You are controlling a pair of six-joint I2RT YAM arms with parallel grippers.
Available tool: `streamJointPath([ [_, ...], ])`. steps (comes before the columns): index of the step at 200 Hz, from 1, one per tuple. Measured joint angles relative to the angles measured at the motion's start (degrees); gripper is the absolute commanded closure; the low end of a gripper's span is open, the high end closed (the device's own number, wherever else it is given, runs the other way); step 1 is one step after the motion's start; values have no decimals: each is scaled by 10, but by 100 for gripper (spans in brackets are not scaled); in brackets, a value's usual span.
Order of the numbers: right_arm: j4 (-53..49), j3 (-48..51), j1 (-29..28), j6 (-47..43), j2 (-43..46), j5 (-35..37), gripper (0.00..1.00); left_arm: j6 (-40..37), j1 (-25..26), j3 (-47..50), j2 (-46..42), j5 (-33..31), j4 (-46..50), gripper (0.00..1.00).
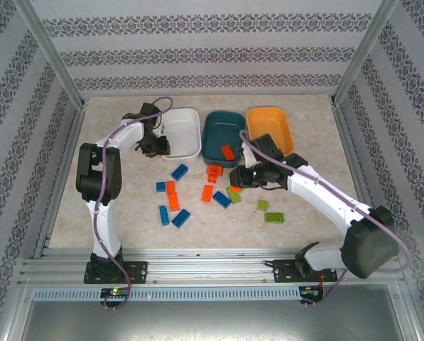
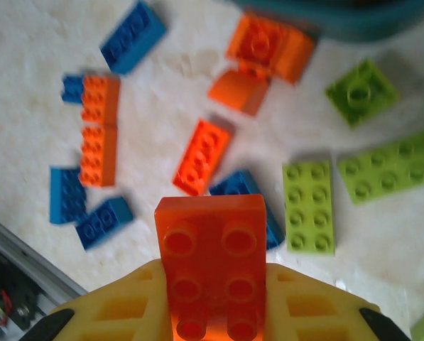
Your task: Sort the legos into containers by color
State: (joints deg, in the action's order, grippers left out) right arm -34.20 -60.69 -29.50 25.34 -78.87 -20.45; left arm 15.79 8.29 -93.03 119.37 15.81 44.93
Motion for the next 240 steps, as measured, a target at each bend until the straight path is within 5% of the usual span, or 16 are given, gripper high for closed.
streamJointPath([
  [16, 1, -50, 17, -1, -45, -4, 74, -5, 0, 0, 0, 0, 3, 72],
  [55, 4, -167, 56, -2, -181, -6, 76, -14, 5, 0, 0, 2, 14, 46],
  [100, 1, -286, 80, -2, -325, 2, 71, -10, 3, 8, -48, 5, 21, 30],
  [192, -35, -422, 84, -16, -424, 16, 48, 35, -9, 169, -293, 43, -9, 27],
  [240, -22, -334, 83, -15, -344, 21, 46, 64, 19, 271, -373, 29, -13, 28],
])
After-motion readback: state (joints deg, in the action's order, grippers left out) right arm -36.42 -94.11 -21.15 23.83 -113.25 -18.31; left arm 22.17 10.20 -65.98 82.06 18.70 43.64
